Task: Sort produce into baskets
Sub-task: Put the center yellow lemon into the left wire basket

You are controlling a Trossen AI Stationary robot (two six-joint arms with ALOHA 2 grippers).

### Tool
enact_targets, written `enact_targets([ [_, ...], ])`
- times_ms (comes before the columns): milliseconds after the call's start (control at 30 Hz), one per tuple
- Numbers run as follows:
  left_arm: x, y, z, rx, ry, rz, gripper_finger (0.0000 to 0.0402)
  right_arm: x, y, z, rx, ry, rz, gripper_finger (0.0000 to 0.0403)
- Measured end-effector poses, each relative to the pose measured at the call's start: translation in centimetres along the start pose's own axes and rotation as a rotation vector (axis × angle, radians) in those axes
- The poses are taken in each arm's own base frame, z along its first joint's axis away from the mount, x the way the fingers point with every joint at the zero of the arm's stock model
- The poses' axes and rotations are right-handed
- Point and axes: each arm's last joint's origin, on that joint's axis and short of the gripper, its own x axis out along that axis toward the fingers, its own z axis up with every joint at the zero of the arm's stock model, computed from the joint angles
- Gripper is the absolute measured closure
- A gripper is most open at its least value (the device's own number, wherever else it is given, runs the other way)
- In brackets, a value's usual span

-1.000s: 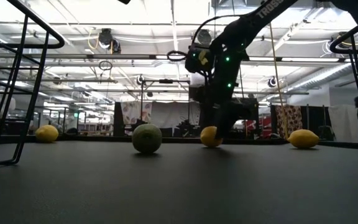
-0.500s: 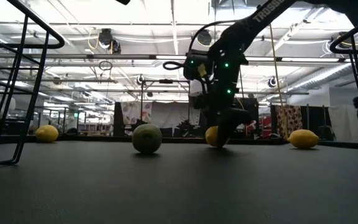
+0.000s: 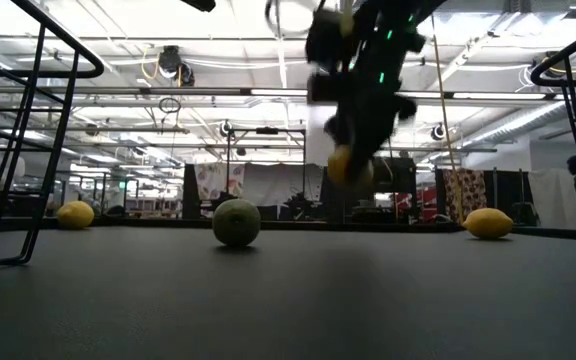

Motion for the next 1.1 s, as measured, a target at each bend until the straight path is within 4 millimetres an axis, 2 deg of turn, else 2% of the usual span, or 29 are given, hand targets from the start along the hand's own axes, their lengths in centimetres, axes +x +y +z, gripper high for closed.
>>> enact_targets([
  [133,-0.2,-0.1,0.0,-0.002,-0.004,-0.005,0.0199,-3.3,1.6,0.8,0.048,-0.185,0.243,0.0141],
  [267,-0.6,-0.7,0.4,-0.058,-0.044,-0.038,0.0196,-5.2,3.2,1.2,0.016,-0.368,0.404,0.0140],
  [400,-0.8,-1.8,1.2,-0.046,-0.106,-0.091,0.0188,-5.6,5.1,1.7,-0.037,-0.597,0.432,0.0140],
  [533,-0.9,-3.6,1.4,0.007,-0.148,-0.118,0.0170,-5.0,6.4,2.0,-0.028,-0.759,0.456,0.0140],
  [800,-0.7,-6.2,1.2,0.034,-0.218,-0.023,0.0108,-4.6,8.1,2.1,-0.052,-0.875,0.488,0.0140],
  [967,-0.6,-7.5,1.6,0.094,-0.276,0.055,0.0100,-5.3,8.5,2.6,-0.078,-0.954,0.488,0.0140],
  [1100,-0.7,-8.1,2.0,0.215,-0.302,0.066,0.0100,-5.2,8.3,2.5,-0.072,-0.941,0.487,0.0140],
])
